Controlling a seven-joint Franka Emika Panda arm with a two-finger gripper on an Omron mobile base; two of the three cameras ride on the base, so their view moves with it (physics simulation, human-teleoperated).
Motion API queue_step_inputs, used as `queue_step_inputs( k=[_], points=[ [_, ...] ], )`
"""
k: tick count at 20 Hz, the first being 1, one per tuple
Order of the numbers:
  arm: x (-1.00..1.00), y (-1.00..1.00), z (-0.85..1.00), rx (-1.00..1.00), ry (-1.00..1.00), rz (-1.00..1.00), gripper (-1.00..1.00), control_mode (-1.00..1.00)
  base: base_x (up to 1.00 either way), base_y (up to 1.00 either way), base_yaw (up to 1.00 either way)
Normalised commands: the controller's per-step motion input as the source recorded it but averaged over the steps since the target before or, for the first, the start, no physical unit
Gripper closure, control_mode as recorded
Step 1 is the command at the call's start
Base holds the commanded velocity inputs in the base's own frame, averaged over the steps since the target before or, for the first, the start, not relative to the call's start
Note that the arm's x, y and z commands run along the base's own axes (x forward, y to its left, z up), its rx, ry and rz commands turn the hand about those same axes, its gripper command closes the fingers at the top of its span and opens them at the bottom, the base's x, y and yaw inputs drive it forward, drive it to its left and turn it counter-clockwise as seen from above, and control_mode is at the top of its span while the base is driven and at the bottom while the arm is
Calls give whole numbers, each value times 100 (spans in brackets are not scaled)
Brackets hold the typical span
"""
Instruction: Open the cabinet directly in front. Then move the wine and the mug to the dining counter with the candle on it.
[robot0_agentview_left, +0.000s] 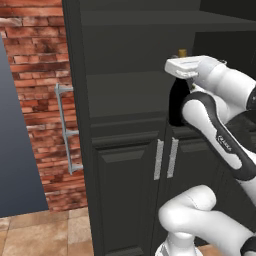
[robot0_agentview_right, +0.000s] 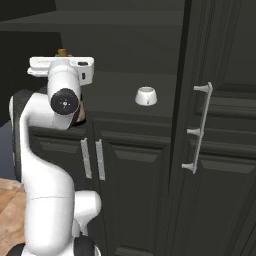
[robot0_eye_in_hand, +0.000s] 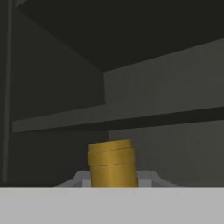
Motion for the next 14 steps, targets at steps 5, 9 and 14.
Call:
queue_step_inputs(
  k=[5,9,14],
  points=[
    [-100,0,-1,0,-1,10,100,-100,0,0,0],
    [-100,3,-12,0,-5,8,100,-100,0,0,0],
    [-88,0,-14,0,-6,3,100,-100,0,0,0]
  ],
)
